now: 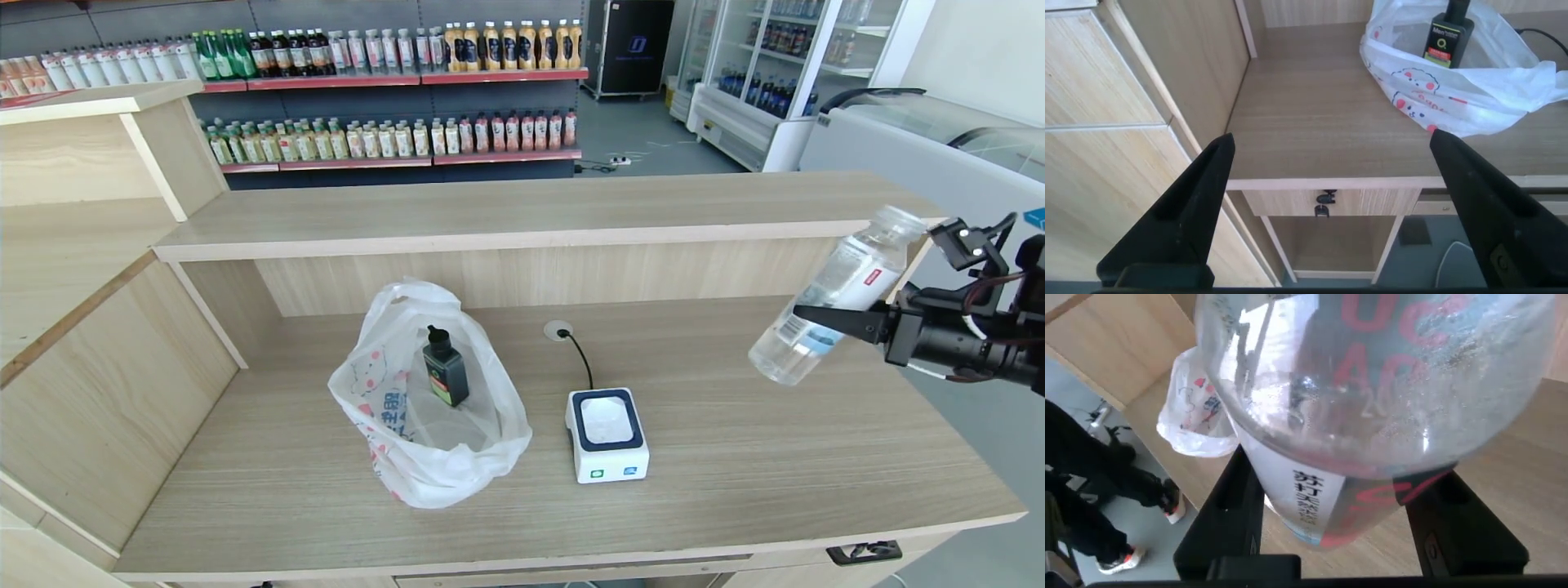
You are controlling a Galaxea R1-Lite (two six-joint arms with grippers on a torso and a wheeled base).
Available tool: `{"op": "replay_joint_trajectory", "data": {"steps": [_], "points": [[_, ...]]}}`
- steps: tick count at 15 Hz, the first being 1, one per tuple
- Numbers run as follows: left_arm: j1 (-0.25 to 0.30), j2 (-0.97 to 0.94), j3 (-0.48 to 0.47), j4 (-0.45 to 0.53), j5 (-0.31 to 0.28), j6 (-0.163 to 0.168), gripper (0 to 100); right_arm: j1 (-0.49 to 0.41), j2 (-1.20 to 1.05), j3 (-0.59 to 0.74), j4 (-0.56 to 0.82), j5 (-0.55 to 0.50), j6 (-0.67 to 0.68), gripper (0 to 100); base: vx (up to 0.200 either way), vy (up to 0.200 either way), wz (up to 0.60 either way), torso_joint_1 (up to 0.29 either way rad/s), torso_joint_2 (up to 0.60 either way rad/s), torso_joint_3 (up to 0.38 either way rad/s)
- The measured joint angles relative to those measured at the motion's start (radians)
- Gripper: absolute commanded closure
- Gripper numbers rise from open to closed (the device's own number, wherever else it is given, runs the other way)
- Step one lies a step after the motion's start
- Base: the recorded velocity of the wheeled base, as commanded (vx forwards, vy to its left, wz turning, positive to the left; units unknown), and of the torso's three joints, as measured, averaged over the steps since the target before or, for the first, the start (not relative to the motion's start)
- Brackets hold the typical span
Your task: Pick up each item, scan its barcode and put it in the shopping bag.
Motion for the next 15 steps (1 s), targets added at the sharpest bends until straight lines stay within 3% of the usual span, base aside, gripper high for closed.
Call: {"op": "replay_joint_trajectory", "data": {"steps": [7,15], "points": [[0.0,0.0,0.0,0.0,0.0,0.0,0,0.238,-0.323,0.046,0.001,0.003,0.302,100,0.0,0.0,0.0,0.0,0.0,0.0],[0.0,0.0,0.0,0.0,0.0,0.0,0,0.404,-0.556,0.111,0.104,-0.002,0.423,100,0.0,0.0,0.0,0.0,0.0,0.0]]}}
